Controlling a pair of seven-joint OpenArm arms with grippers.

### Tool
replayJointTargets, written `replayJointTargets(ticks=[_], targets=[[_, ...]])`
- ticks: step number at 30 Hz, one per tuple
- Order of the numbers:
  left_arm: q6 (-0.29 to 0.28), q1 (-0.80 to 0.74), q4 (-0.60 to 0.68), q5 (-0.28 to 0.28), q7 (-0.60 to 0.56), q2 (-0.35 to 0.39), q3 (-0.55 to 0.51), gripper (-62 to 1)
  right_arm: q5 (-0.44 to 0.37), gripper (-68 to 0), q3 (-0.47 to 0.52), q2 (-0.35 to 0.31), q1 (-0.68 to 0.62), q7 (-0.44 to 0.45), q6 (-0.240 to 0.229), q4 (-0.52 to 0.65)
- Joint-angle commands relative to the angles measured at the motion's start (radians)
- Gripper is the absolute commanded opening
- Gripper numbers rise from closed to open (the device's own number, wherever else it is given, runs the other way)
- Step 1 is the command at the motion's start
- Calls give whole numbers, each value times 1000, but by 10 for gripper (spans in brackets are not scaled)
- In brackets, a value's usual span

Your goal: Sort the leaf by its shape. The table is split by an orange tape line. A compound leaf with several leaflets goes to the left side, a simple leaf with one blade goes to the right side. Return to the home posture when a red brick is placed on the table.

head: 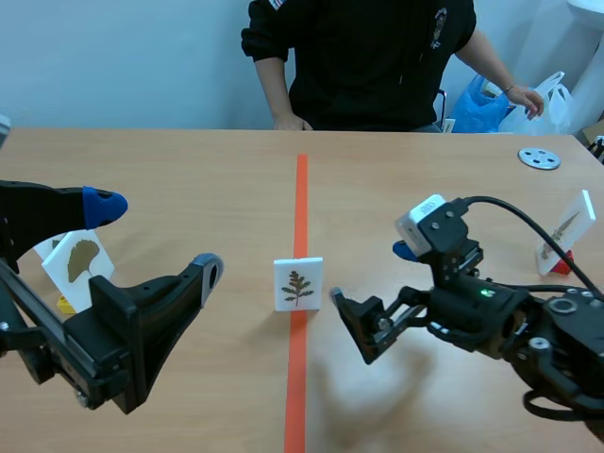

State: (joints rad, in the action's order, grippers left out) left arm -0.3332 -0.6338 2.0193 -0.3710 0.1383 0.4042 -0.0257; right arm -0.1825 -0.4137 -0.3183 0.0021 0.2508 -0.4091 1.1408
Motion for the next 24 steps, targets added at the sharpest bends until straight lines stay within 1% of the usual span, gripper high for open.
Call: replayJointTargets(ticks=[1,2,5,7,8,11,12,15,18,21,24], targets=[[2,0,3,-10,-18,-5,-3,14,8,4,-13,19,39,18,3,1],[2,0,3,-10,-18,-5,-3,14,21,1,-29,33,55,18,10,-19],[2,0,3,-10,-18,-5,-3,14,37,-15,-77,69,97,21,51,-75],[2,0,3,-10,-18,-5,-3,14,57,-21,-106,91,118,24,66,-110],[2,0,3,-10,-18,-5,-3,14,68,-38,-118,102,127,26,78,-124],[2,0,3,-9,-18,-5,-3,14,93,-117,-152,132,146,26,116,-161],[2,0,3,-9,-18,-5,-3,14,104,-132,-162,140,151,25,127,-171],[2,0,3,-9,-18,-5,-3,14,131,-136,-182,156,161,27,136,-204],[2,0,3,-9,-18,-5,-3,14,138,-190,-185,161,162,43,156,-219],[2,0,3,-9,-18,-5,-3,14,138,-203,-185,166,162,55,155,-219],[2,0,3,-9,-18,-5,-3,14,154,-295,-185,166,162,55,155,-219]])
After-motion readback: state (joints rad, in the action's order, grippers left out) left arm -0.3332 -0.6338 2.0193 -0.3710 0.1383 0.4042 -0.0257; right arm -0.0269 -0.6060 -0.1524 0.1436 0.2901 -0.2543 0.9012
